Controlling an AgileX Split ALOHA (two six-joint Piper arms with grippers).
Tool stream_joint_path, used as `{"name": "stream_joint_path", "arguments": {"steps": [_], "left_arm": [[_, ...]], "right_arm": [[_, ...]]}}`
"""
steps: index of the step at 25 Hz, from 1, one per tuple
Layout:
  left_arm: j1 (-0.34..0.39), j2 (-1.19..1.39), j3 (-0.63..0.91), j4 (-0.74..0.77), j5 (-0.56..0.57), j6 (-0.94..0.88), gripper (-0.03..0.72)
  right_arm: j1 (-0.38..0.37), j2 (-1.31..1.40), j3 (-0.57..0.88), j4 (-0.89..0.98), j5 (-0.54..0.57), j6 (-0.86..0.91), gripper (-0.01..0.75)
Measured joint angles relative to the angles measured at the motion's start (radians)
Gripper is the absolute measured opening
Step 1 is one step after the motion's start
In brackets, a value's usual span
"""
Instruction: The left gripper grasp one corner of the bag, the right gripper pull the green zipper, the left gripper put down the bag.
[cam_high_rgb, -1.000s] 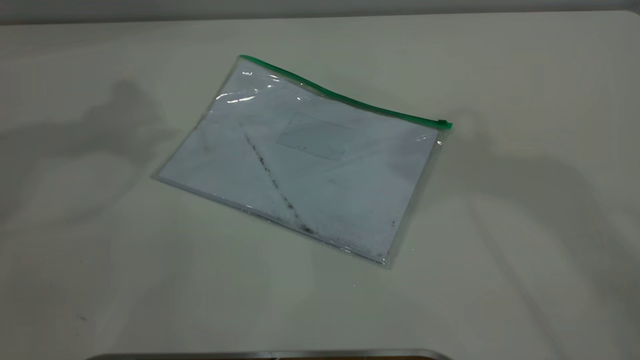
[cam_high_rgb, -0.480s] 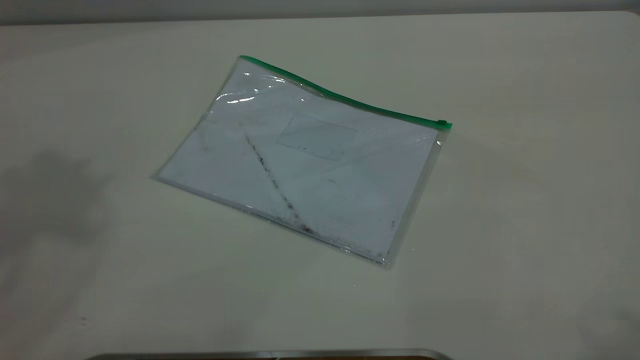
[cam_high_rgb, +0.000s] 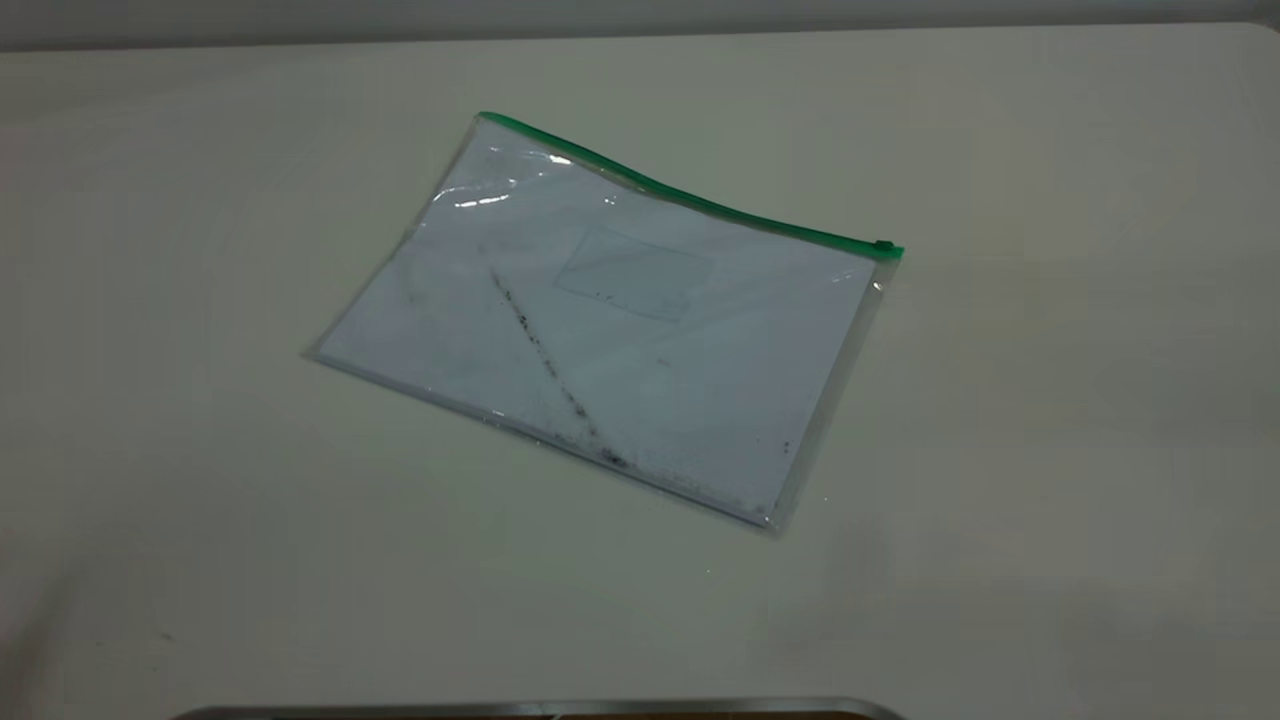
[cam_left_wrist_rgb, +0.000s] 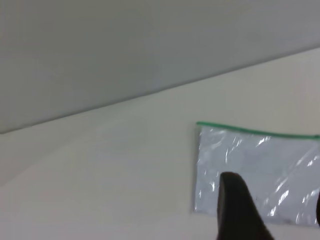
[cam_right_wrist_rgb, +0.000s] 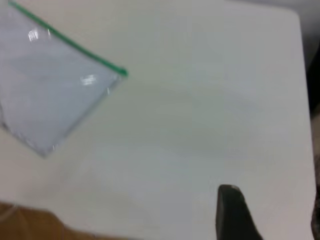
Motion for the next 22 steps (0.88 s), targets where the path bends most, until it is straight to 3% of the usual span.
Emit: {"name": "stream_joint_path", "arguments": {"steps": [6, 13, 17, 22], "left_arm": [[0.000, -0.268, 0.379, 0.053, 0.000, -0.041, 0.441], [0.000, -0.495, 0.821, 0.120, -0.005, -0.072, 0.441], [0.000, -0.556, 0.968, 0.163, -0.032, -0.154, 0.441], [0.000, -0.563, 0.987, 0.229, -0.039, -0.238, 0.441]], "right_arm": [[0.000, -0.001, 0.185, 0.011, -0.036, 0.001, 0.411], [0.000, -0.001, 0.201, 0.012, -0.072, 0.001, 0.412], [0.000, -0.001, 0.201, 0.012, -0.072, 0.001, 0.412], [0.000, -0.001, 0.201, 0.012, -0.073, 0.001, 0.412]]}}
